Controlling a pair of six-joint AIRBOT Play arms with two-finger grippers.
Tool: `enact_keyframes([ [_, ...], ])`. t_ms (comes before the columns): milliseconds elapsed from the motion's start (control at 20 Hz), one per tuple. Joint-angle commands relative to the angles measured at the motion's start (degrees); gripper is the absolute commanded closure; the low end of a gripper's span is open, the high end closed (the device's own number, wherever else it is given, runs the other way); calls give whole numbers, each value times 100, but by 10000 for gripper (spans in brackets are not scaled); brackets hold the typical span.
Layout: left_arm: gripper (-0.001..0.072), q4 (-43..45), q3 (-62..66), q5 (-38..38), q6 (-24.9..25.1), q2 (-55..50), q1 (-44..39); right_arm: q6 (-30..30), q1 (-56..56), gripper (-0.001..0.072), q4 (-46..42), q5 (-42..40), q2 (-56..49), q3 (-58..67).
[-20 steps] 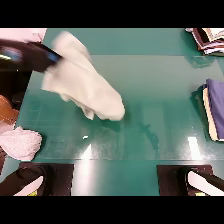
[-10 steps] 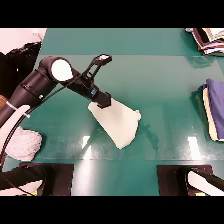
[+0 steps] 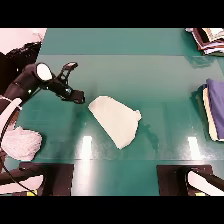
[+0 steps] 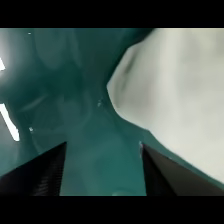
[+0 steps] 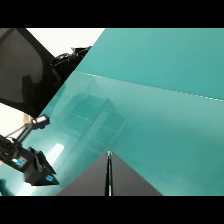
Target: Fold the shirts.
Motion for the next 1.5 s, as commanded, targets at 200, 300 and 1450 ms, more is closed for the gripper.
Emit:
enact_keyframes([
  [200, 187, -1971, -546, 1416, 1010, -758, -116, 13, 22, 688, -743, 319, -9, -39],
  [300, 196, -1982, -546, 1714, 1008, -800, -306, 197, 15, 688, -1034, 463, 37, -380],
  [1450, 680, -1285, 328, 820, 938, -560, -249, 83, 2262, 689, -883, -1080, -2035, -4234],
])
